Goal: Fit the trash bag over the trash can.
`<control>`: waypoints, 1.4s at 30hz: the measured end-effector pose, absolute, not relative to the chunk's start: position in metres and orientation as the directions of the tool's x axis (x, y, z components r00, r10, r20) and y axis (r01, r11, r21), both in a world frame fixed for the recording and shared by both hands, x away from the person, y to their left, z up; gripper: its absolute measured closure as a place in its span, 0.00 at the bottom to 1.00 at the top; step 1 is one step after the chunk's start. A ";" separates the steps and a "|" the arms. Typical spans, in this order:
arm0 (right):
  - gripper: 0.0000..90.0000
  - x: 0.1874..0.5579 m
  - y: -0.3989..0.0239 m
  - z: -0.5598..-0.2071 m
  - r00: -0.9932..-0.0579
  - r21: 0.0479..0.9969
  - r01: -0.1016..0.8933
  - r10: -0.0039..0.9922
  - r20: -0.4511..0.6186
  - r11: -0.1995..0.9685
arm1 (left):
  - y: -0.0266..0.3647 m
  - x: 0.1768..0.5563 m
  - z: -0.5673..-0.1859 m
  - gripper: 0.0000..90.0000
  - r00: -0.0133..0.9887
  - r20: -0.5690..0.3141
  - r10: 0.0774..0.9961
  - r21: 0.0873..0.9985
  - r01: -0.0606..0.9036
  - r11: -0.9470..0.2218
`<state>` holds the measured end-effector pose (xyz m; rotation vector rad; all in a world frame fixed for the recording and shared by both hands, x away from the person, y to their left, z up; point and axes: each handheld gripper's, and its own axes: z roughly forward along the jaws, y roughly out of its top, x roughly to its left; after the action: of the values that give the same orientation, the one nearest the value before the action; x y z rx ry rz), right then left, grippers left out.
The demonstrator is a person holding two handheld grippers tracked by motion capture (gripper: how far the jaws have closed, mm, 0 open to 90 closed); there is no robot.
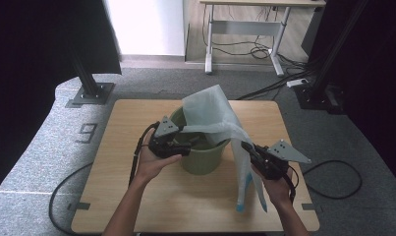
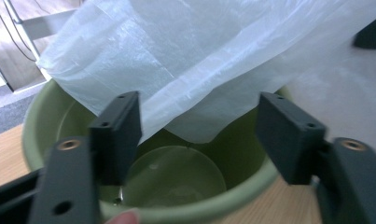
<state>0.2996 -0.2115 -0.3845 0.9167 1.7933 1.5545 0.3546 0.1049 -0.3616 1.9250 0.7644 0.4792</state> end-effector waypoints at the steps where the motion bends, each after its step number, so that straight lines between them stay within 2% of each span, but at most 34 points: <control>1: 0.96 0.299 -0.211 -0.384 -0.590 0.990 0.119 0.807 0.007 0.078 | 0.103 0.357 -0.363 0.41 0.721 -0.002 0.693 0.891 0.316 -0.326; 8: 0.96 0.298 -0.210 -0.383 -0.595 0.990 0.122 0.803 0.011 0.076 | 0.106 0.368 -0.371 0.72 0.675 -0.111 0.729 0.891 0.393 -0.228; 12: 0.96 0.300 -0.207 -0.383 -0.598 0.989 0.125 0.801 0.016 0.073 | 0.108 0.370 -0.373 0.83 0.686 -0.149 0.713 0.893 0.403 -0.201; 15: 0.96 0.300 -0.205 -0.382 -0.602 0.990 0.122 0.798 0.014 0.075 | 0.108 0.366 -0.371 0.86 0.696 -0.140 0.704 0.903 0.381 -0.197; 17: 0.96 0.300 -0.205 -0.381 -0.603 0.990 0.120 0.798 0.011 0.078 | 0.108 0.364 -0.370 0.82 0.705 -0.125 0.698 0.913 0.357 -0.198; 21: 0.96 0.299 -0.206 -0.382 -0.600 0.989 0.124 0.800 0.013 0.077 | 0.108 0.357 -0.364 0.58 0.699 -0.044 0.714 0.938 0.275 -0.211; 25: 0.95 0.298 -0.207 -0.382 -0.601 0.989 0.127 0.799 0.016 0.076 | 0.109 0.360 -0.361 0.43 0.722 -0.025 0.691 0.936 0.260 -0.238; 29: 0.95 0.297 -0.206 -0.383 -0.602 0.989 0.130 0.798 0.019 0.075 | 0.107 0.367 -0.362 0.36 0.744 -0.018 0.667 0.933 0.252 -0.256; 33: 0.95 0.297 -0.205 -0.385 -0.605 0.987 0.137 0.796 0.021 0.079 | 0.100 0.372 -0.361 0.31 0.759 0.029 0.651 0.931 0.218 -0.295; 38: 0.95 0.297 -0.207 -0.386 -0.603 0.987 0.142 0.798 0.024 0.078 | 0.096 0.372 -0.351 0.29 0.771 0.054 0.635 0.938 0.178 -0.297; 42: 0.95 0.296 -0.209 -0.387 -0.601 0.987 0.149 0.798 0.037 0.067 | 0.092 0.372 -0.352 0.30 0.797 0.038 0.603 0.932 0.189 -0.309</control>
<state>0.2964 -0.2086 -0.3871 0.9408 1.8148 1.5747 0.3720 0.0916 -0.3515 1.8742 0.6013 0.4648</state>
